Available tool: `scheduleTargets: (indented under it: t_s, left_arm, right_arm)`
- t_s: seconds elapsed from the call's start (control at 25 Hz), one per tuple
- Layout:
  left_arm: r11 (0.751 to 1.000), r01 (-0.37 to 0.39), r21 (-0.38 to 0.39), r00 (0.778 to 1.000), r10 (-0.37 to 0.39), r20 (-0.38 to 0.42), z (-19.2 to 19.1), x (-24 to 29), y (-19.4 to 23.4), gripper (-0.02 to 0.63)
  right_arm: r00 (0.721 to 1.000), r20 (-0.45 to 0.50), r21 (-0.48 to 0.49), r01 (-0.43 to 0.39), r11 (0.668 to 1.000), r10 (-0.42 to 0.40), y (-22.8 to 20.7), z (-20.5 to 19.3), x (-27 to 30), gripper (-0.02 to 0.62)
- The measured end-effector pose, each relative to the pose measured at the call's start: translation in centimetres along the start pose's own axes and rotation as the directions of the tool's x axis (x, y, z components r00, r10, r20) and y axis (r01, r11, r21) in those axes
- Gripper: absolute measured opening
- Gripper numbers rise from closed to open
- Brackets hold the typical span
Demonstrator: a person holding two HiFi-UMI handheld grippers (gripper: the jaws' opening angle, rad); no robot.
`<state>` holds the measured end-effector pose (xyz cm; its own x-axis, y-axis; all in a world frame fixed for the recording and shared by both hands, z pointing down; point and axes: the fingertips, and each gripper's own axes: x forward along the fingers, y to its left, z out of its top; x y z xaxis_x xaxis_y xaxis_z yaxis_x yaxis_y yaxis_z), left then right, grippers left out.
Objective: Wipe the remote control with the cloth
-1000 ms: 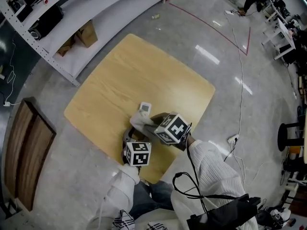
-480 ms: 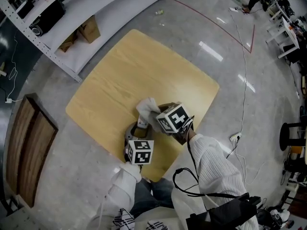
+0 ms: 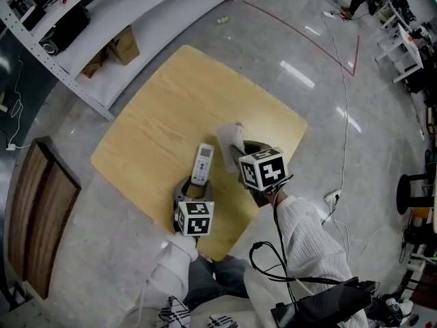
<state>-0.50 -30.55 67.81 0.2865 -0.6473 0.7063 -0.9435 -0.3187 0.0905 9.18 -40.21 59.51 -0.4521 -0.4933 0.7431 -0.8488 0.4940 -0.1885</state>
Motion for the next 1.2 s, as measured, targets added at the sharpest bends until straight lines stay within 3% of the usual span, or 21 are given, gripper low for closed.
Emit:
scheduleTargets:
  t_s: [0.08,0.16,0.28,0.4,0.56,0.64,0.92,1.2]
  left_arm:
    - [1.0,0.001,0.0,1.0,-0.001,0.002,0.0,0.1,0.2,0.227]
    - [1.0,0.003,-0.001,1.0,-0.003,0.002,-0.1,0.2,0.4,0.227]
    - [1.0,0.002,-0.001,1.0,-0.002,-0.002,-0.2,0.3,0.4,0.227]
    - [1.0,0.002,0.001,1.0,-0.002,0.002,-0.3,0.4,0.4,0.227]
    - [1.0,0.004,0.004,1.0,-0.004,0.005,-0.3,0.4,0.4,0.227]
    - [1.0,0.003,0.005,1.0,-0.003,0.005,-0.1,0.4,0.3,0.227]
    - [1.0,0.003,0.008,1.0,-0.003,0.006,-0.1,0.5,-0.1,0.227]
    - [1.0,0.001,0.014,1.0,-0.001,0.009,0.0,0.3,-0.2,0.225]
  right_arm:
    - [0.984,-0.005,0.013,-0.179,0.984,0.179,3.1,0.0,0.1,0.089]
    - [0.929,-0.002,0.03,-0.369,0.929,0.37,6.9,0.2,0.0,0.089]
    - [0.863,-0.085,0.043,-0.496,0.867,0.498,10.3,-1.2,0.8,0.089]
    - [0.857,-0.224,-0.07,-0.488,0.87,0.463,11.3,-3.5,2.1,0.089]
    - [0.895,-0.32,-0.309,-0.41,0.858,0.312,11.2,-5.6,4.1,0.089]
    - [0.915,-0.317,-0.345,-0.356,0.868,0.249,10.5,-5.9,4.8,0.089]
    - [0.947,-0.262,-0.271,-0.255,0.928,0.183,8.4,-4.7,4.9,0.089]
    - [0.965,-0.208,-0.175,-0.196,0.965,0.158,6.2,-3.6,5.0,0.089]
